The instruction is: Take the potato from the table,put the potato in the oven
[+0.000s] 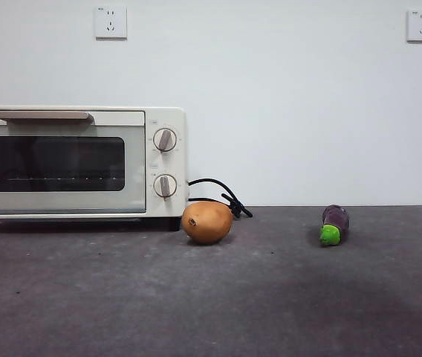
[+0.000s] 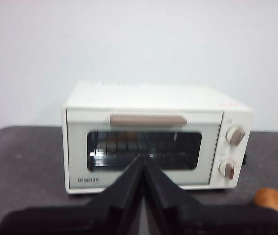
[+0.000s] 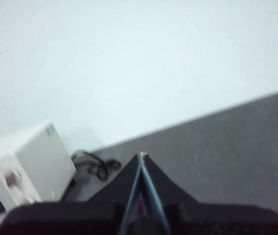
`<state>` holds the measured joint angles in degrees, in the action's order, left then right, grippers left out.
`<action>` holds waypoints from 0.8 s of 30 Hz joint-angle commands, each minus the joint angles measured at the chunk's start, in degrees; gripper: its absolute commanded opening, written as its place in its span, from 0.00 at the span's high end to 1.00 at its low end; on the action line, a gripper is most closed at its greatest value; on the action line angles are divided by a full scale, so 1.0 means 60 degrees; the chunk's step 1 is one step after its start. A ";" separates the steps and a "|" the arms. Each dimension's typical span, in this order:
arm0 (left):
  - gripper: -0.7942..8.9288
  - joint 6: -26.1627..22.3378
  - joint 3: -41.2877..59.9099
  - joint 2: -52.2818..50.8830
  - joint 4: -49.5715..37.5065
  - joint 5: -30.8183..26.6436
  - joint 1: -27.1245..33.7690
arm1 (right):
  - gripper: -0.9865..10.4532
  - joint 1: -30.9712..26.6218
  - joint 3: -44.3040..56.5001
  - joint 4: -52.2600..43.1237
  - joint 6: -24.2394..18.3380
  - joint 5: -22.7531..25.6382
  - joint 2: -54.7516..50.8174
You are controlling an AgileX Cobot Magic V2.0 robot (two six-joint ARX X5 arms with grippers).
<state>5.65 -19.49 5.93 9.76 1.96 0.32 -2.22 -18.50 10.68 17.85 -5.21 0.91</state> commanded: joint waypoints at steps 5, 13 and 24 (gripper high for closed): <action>0.92 0.0066 -0.0827 0.0678 -0.0576 0.0004 0.0000 | 0.91 0.0000 -0.1282 -0.0007 0.0098 -0.0066 0.0561; 0.92 0.0900 -0.1344 0.1872 -0.0943 0.0073 0.0000 | 0.91 0.0000 -0.2943 0.0652 0.0098 -0.0248 0.2000; 0.92 0.1894 -0.2881 0.4947 0.0801 0.1155 0.0004 | 0.91 0.0000 -0.5013 0.1843 0.0747 -0.2488 0.4976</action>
<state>16.08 -35.97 34.48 14.02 8.47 0.32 -2.22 -48.03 21.78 20.05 -19.53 30.06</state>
